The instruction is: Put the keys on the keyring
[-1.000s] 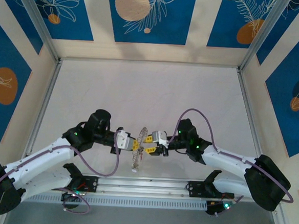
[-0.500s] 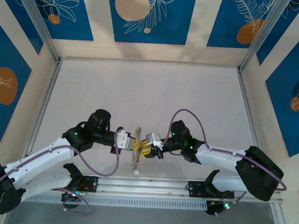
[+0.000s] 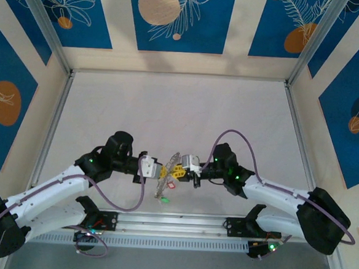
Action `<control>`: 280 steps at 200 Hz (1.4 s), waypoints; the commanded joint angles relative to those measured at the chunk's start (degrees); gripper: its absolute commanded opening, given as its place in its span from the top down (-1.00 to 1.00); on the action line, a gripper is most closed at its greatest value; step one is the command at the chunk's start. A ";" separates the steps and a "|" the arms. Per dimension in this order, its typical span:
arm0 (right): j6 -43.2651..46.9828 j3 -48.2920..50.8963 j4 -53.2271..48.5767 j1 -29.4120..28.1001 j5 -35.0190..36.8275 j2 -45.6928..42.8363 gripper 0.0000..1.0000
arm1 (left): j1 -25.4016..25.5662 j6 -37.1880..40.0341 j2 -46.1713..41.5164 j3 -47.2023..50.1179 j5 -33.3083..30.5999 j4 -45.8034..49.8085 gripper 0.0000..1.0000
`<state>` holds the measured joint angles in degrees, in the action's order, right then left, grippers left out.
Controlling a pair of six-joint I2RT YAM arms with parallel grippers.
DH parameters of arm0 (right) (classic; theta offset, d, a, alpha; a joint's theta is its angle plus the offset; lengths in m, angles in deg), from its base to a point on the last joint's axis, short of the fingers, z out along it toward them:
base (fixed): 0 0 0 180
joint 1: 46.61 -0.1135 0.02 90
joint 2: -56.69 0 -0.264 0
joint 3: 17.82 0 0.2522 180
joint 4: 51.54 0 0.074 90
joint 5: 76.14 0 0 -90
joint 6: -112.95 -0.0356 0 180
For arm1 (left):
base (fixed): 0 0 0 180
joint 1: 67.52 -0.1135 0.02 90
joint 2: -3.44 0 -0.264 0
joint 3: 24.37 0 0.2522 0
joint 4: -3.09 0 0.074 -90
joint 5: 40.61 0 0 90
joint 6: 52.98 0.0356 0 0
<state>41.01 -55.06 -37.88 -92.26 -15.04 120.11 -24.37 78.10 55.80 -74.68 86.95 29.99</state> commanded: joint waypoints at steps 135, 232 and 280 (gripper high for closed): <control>8.67 -15.30 -31.44 -2.31 13.45 -2.74 1.00 | 0.87 -4.30 1.79 -1.40 -1.57 -2.94 1.00; 18.06 -26.44 -48.18 -5.37 24.07 0.17 1.00 | 1.04 -6.79 4.33 -0.30 -2.65 -5.38 1.00; 21.94 -28.48 -47.71 -7.70 32.60 0.92 1.00 | 0.98 -11.67 6.13 1.49 -5.24 -11.34 1.00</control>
<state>59.39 -81.40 -85.66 -98.89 11.16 120.79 -23.95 70.13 61.29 -75.10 82.14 23.59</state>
